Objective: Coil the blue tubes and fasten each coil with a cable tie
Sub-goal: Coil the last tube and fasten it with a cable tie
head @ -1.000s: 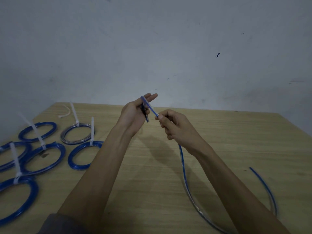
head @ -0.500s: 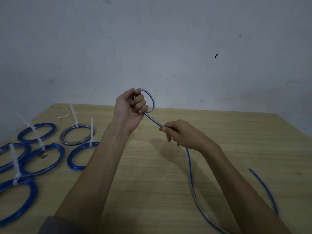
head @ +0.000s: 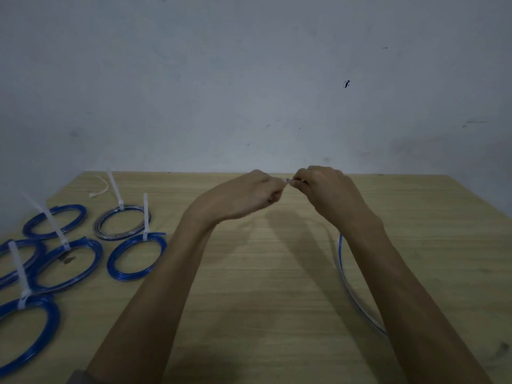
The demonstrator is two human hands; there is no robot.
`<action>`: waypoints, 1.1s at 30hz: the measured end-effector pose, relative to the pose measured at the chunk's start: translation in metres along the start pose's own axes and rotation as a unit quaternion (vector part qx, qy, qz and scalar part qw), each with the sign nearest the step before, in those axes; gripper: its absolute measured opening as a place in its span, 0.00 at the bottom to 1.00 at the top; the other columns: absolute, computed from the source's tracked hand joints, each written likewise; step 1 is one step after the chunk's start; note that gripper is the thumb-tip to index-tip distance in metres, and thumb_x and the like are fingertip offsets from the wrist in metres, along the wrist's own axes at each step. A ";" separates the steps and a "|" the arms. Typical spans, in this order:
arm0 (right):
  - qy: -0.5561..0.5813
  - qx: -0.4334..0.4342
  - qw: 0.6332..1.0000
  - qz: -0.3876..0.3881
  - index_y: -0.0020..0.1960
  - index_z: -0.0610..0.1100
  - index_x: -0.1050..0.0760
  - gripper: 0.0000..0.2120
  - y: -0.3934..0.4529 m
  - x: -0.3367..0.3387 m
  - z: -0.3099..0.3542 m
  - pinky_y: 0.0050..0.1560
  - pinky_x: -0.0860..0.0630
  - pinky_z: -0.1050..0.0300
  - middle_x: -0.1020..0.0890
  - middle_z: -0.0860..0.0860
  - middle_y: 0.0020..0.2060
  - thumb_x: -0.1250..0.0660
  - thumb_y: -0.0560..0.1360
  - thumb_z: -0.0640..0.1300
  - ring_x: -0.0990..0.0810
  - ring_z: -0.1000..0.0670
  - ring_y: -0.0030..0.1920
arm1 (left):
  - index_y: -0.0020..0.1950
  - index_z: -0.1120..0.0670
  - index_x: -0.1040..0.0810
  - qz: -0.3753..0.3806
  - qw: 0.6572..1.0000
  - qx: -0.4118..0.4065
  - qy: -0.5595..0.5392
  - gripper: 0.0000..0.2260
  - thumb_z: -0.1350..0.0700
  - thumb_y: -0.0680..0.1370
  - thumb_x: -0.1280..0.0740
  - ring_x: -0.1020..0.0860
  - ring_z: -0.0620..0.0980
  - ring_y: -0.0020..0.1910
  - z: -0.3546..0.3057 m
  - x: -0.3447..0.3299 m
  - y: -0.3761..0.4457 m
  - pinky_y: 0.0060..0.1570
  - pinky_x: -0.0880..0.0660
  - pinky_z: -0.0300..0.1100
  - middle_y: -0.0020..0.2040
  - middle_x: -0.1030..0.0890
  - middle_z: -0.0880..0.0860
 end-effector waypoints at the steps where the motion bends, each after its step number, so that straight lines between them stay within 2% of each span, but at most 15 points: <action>1: -0.007 -0.005 1.000 -0.014 0.56 0.47 0.21 0.15 0.000 0.005 -0.001 0.45 0.25 0.47 0.21 0.48 0.48 0.43 0.84 0.54 0.21 0.42 0.50 | 0.33 0.51 0.36 0.000 0.999 0.001 0.044 0.19 0.49 0.83 0.45 0.39 0.49 0.29 -0.002 -0.006 0.001 0.35 0.40 0.45 0.28 0.35 0.47; 4: -0.045 -0.026 0.997 -0.056 0.56 0.44 0.22 0.15 -0.001 0.020 -0.006 0.44 0.26 0.48 0.21 0.47 0.50 0.43 0.84 0.51 0.23 0.43 0.53 | 0.37 0.55 0.32 -0.004 0.990 0.003 0.138 0.19 0.48 0.85 0.46 0.33 0.49 0.31 -0.002 -0.027 0.008 0.36 0.36 0.46 0.32 0.29 0.50; 6: -0.059 -0.047 0.996 -0.056 0.54 0.44 0.23 0.15 -0.003 0.023 -0.014 0.43 0.26 0.49 0.20 0.47 0.48 0.43 0.84 0.52 0.22 0.43 0.51 | 0.36 0.57 0.32 -0.010 0.980 -0.012 0.197 0.22 0.48 0.85 0.48 0.29 0.50 0.32 -0.002 -0.040 0.012 0.35 0.34 0.46 0.33 0.26 0.52; 9: -0.049 -0.091 0.995 0.001 0.50 0.44 0.24 0.17 -0.008 0.013 -0.032 0.41 0.31 0.52 0.19 0.47 0.44 0.42 0.83 0.56 0.21 0.41 0.46 | 0.34 0.52 0.33 -0.009 0.971 -0.020 0.239 0.22 0.47 0.86 0.51 0.28 0.49 0.32 0.011 -0.054 0.020 0.37 0.36 0.46 0.32 0.26 0.51; 12: 0.026 -0.102 0.992 0.070 0.40 0.43 0.27 0.23 -0.013 -0.003 -0.031 0.39 0.31 0.52 0.22 0.47 0.36 0.46 0.84 0.58 0.22 0.41 0.42 | 0.36 0.50 0.34 -0.007 0.965 0.000 0.262 0.20 0.47 0.86 0.52 0.27 0.52 0.36 0.032 -0.062 0.026 0.40 0.35 0.46 0.34 0.27 0.50; 14: 0.034 -0.073 0.994 0.076 0.45 0.44 0.25 0.19 -0.011 -0.005 -0.023 0.45 0.26 0.47 0.23 0.47 0.41 0.47 0.85 0.52 0.22 0.41 0.46 | 0.37 0.50 0.35 -0.023 0.961 0.002 0.276 0.19 0.47 0.86 0.52 0.26 0.54 0.39 0.040 -0.060 0.028 0.41 0.34 0.46 0.36 0.26 0.51; 16: 0.037 -0.045 0.998 0.033 0.56 0.46 0.22 0.14 -0.006 0.002 -0.016 0.50 0.24 0.45 0.23 0.48 0.49 0.45 0.85 0.50 0.22 0.42 0.51 | 0.40 0.51 0.33 -0.046 0.955 -0.013 0.294 0.18 0.47 0.86 0.52 0.25 0.57 0.41 0.039 -0.055 0.029 0.42 0.34 0.47 0.38 0.25 0.53; 18: 0.055 -0.031 0.998 -0.029 0.60 0.48 0.21 0.12 -0.002 0.015 -0.013 0.51 0.24 0.44 0.22 0.50 0.52 0.42 0.84 0.48 0.22 0.44 0.53 | 0.44 0.52 0.32 -0.065 0.947 -0.038 0.313 0.16 0.48 0.86 0.52 0.23 0.59 0.44 0.033 -0.054 0.030 0.42 0.33 0.48 0.42 0.21 0.56; 21: 0.052 -0.008 0.991 -0.122 0.57 0.45 0.19 0.10 -0.002 0.037 -0.010 0.45 0.23 0.45 0.21 0.51 0.51 0.38 0.83 0.44 0.21 0.44 0.50 | 0.46 0.52 0.30 -0.083 0.933 -0.080 0.340 0.16 0.49 0.86 0.52 0.22 0.61 0.45 0.017 -0.064 0.029 0.49 0.29 0.51 0.46 0.17 0.58; 24: 0.030 0.019 0.980 -0.198 0.53 0.45 0.17 0.07 -0.010 0.054 -0.007 0.37 0.22 0.46 0.19 0.50 0.47 0.34 0.80 0.42 0.19 0.43 0.45 | 0.48 0.54 0.30 -0.116 0.929 -0.082 0.341 0.15 0.50 0.86 0.52 0.22 0.62 0.42 0.012 -0.058 0.030 0.56 0.29 0.54 0.45 0.17 0.58; 27: 0.014 0.028 0.976 -0.216 0.52 0.45 0.17 0.07 -0.012 0.054 0.000 0.33 0.22 0.47 0.19 0.50 0.44 0.34 0.80 0.43 0.19 0.42 0.39 | 0.46 0.53 0.34 -0.184 0.928 -0.073 0.315 0.14 0.50 0.86 0.52 0.23 0.62 0.39 0.012 -0.029 0.030 0.56 0.30 0.54 0.40 0.19 0.57; 29: 0.019 0.032 0.976 -0.215 0.52 0.45 0.17 0.07 -0.011 0.053 0.009 0.33 0.22 0.46 0.19 0.51 0.43 0.34 0.80 0.45 0.19 0.43 0.37 | 0.46 0.53 0.33 -0.234 0.919 -0.084 0.304 0.14 0.50 0.86 0.52 0.24 0.60 0.36 0.008 -0.010 0.026 0.52 0.30 0.52 0.37 0.21 0.55; 31: 0.039 0.032 0.979 -0.199 0.52 0.44 0.18 0.08 -0.009 0.050 0.016 0.36 0.22 0.48 0.18 0.51 0.44 0.33 0.80 0.47 0.19 0.45 0.38 | 0.46 0.53 0.34 -0.281 0.909 -0.088 0.294 0.13 0.51 0.86 0.52 0.28 0.56 0.31 0.007 0.006 0.020 0.46 0.33 0.51 0.34 0.25 0.51; 33: 0.077 0.049 0.983 -0.162 0.57 0.44 0.18 0.10 -0.007 0.041 0.025 0.39 0.23 0.49 0.18 0.51 0.45 0.34 0.81 0.47 0.20 0.47 0.40 | 0.47 0.53 0.33 -0.304 0.912 -0.079 0.263 0.13 0.52 0.87 0.52 0.34 0.50 0.27 0.013 0.022 0.016 0.44 0.34 0.51 0.31 0.28 0.48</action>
Point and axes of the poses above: each hand's wrist, its own y-axis towards the middle knuckle, its own x-axis out of the back of the hand, z = x × y, the point moved 10 cm from there along y, towards the middle knuckle
